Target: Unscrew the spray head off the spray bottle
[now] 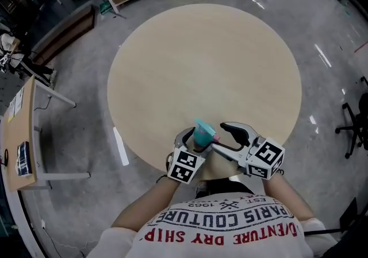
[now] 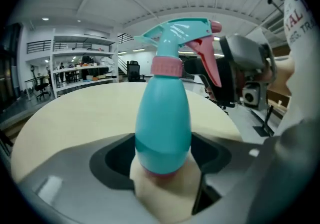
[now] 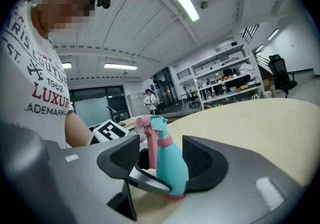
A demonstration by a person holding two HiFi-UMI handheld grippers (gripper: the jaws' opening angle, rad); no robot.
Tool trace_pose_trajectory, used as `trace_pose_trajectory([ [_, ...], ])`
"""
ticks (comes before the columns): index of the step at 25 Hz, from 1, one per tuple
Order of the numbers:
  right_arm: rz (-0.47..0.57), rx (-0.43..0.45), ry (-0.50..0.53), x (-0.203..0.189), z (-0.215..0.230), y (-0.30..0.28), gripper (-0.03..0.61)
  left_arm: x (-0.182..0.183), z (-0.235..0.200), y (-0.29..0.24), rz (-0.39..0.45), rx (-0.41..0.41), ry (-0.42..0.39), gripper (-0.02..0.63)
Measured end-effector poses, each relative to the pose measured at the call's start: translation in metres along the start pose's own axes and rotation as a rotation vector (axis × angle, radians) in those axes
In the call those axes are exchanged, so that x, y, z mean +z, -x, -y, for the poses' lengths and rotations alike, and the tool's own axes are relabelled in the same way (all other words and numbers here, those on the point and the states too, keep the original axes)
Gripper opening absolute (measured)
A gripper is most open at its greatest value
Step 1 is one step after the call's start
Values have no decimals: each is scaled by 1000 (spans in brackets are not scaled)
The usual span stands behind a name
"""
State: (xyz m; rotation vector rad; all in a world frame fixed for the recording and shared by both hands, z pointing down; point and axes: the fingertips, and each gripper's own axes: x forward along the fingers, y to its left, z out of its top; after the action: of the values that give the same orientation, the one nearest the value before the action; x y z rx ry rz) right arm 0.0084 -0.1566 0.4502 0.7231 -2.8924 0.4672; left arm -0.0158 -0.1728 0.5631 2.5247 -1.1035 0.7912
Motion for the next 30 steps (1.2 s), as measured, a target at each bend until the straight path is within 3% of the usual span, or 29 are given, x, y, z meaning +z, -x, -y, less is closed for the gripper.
trace_pose_trajectory([
  [3, -17, -75, 25, -2, 0, -12, 266, 4, 2, -2, 3, 43, 35, 342],
  [7, -57, -162, 85, -6, 2, -22, 253, 2, 12, 0, 10, 47, 20, 342],
  [12, -100, -162, 140, -12, 0, -27, 158, 0, 20, 3, 21, 14, -11, 342],
  [16, -108, -133, 189, -14, -8, -27, 147, -5, 25, 6, 34, -38, -55, 342],
  [20, -136, 1, 213, -19, -19, -26, 143, -12, 30, 13, 13, -205, -174, 342],
  [25, -214, 328, 283, -23, -40, -23, 143, -22, 38, 27, -54, -524, -437, 342],
  [27, -247, 426, 328, -25, -46, -21, 137, -25, 38, 31, -104, -599, -526, 342],
  [30, -272, 470, 347, -26, -45, -19, 133, -25, 39, 31, -148, -645, -568, 342],
])
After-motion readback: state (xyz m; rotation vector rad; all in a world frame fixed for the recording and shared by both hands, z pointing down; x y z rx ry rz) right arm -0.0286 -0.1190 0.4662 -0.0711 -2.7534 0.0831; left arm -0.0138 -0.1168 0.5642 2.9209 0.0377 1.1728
